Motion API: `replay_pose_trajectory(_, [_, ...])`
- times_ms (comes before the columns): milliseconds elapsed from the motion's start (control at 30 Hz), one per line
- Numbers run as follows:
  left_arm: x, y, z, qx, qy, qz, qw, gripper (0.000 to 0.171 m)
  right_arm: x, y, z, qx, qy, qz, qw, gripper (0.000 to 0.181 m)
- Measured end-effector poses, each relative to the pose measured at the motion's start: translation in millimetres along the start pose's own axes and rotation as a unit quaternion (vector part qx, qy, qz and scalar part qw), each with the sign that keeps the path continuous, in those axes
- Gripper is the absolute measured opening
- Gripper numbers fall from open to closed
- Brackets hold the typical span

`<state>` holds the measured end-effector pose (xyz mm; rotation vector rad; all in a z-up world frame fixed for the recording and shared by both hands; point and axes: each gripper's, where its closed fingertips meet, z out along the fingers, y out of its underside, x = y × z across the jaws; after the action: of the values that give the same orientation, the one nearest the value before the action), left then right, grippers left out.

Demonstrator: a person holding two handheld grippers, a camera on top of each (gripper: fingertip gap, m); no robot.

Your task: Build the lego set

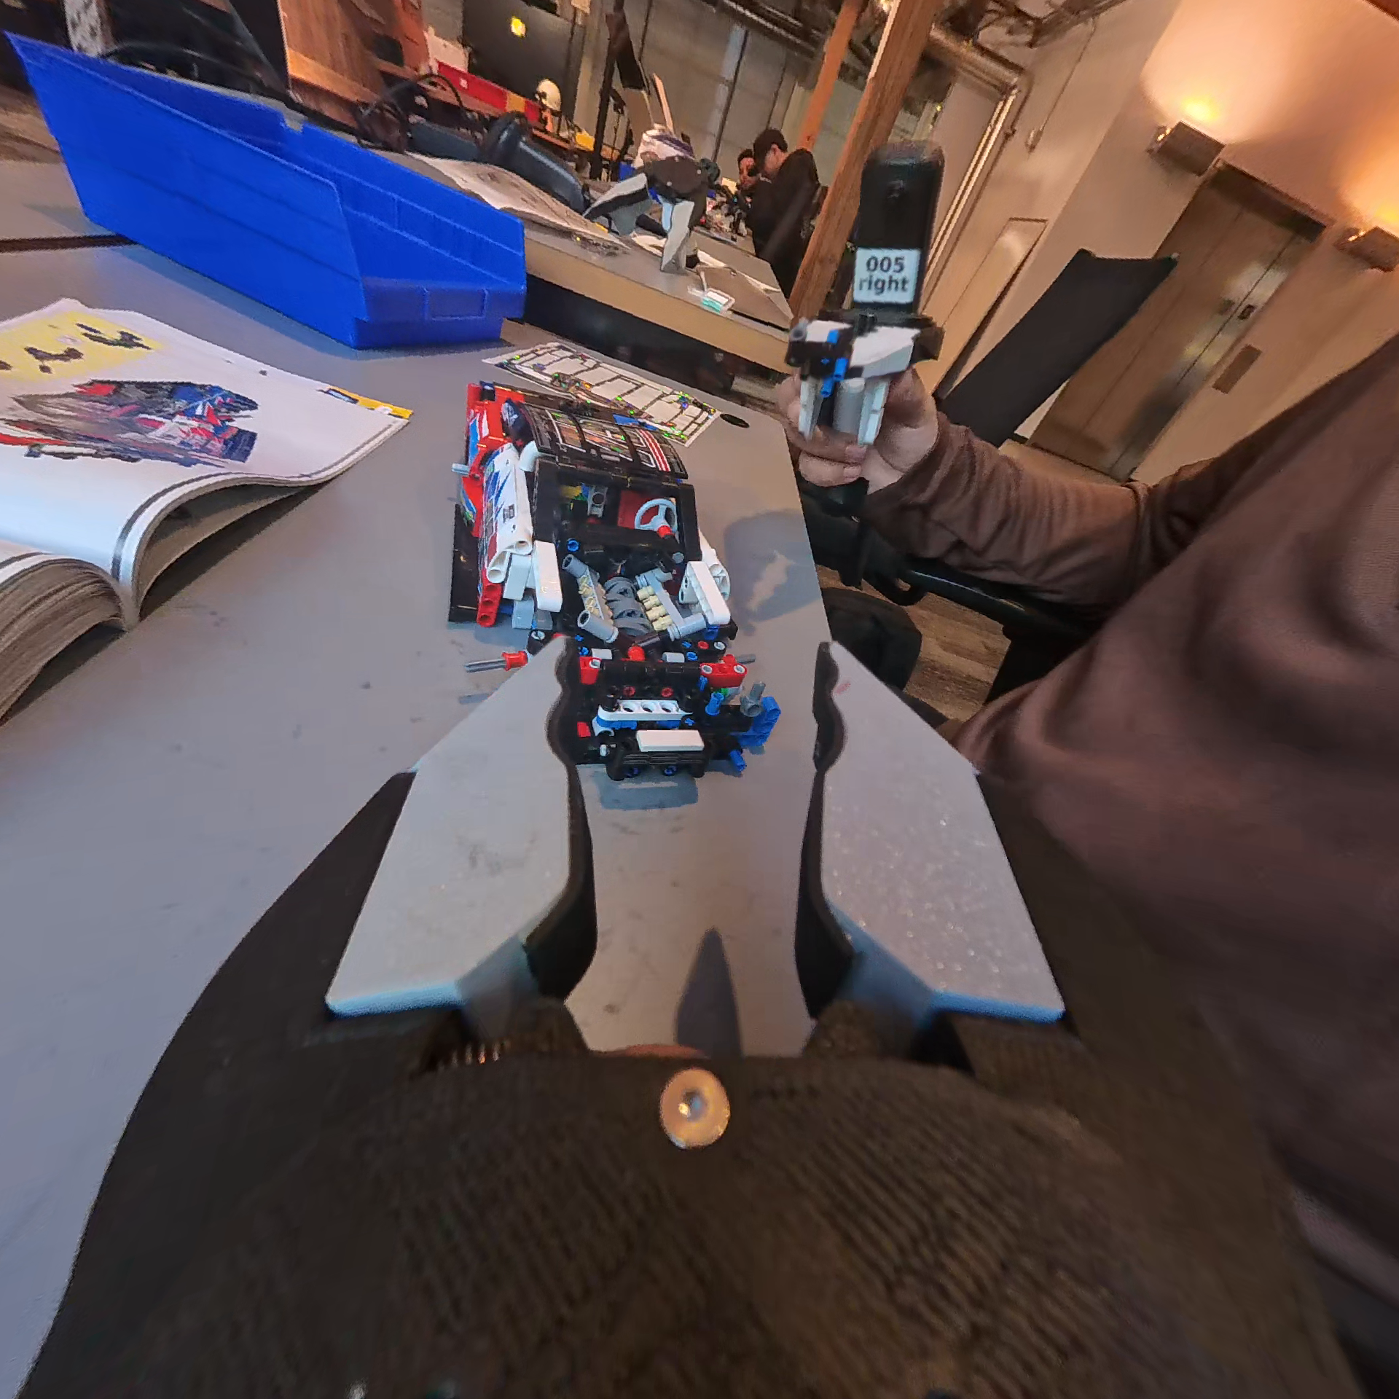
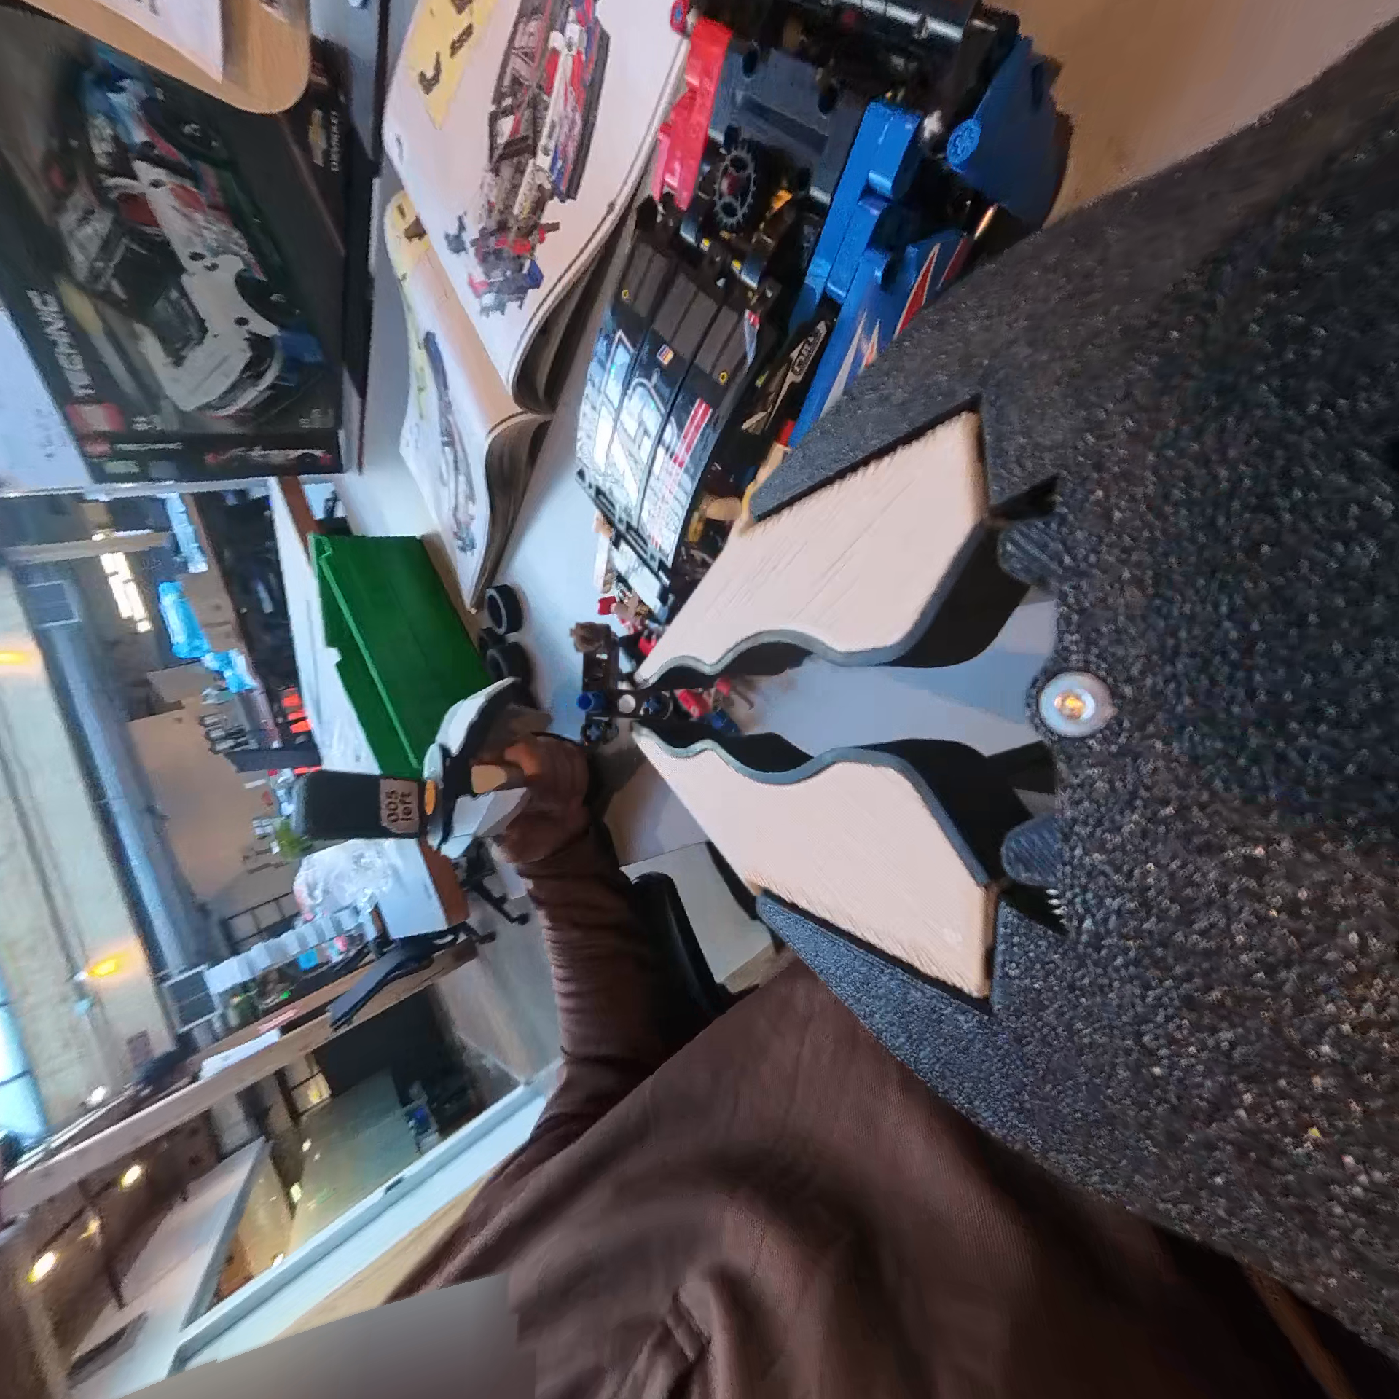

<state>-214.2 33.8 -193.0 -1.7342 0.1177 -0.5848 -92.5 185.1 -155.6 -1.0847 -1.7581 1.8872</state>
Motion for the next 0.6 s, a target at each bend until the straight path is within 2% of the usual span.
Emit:
replay_pose_trajectory(200, [-5, 4, 5, -0.018, -0.011, -0.012, 1.0, 0.053, 7, 6, 24, -0.064, 0.017, 0.03, 0.997, 0.006])
replay_pose_trajectory(267, [-9, -4, 10, 0.002, -0.032, -0.014, 0.999, 0.045, 6, 2, 33, -0.086, 0.029, 0.01, 0.996, 0.007])
replay_pose_trajectory(367, [0, -15, 24, -0.009, -0.011, -0.014, 1.0, 0.046, -2, -6, 43, -0.117, 0.043, -0.045, 0.991, 0.007])
replay_pose_trajectory(433, [-9, -8, 30, -0.047, -0.037, 0.006, 0.998, 0.05, -9, -9, 49, -0.129, 0.046, -0.066, 0.988, 0.007])
replay_pose_trajectory(533, [-23, 18, 29, -0.106, -0.075, 0.017, 0.991, 0.055, -10, -5, 54, -0.15, 0.061, -0.087, 0.983, 0.007])
replay_pose_trajectory(600, [-17, 29, 28, -0.114, -0.057, -0.015, 0.992, 0.056, -8, 1, 56, -0.169, 0.078, -0.093, 0.978, 0.007])
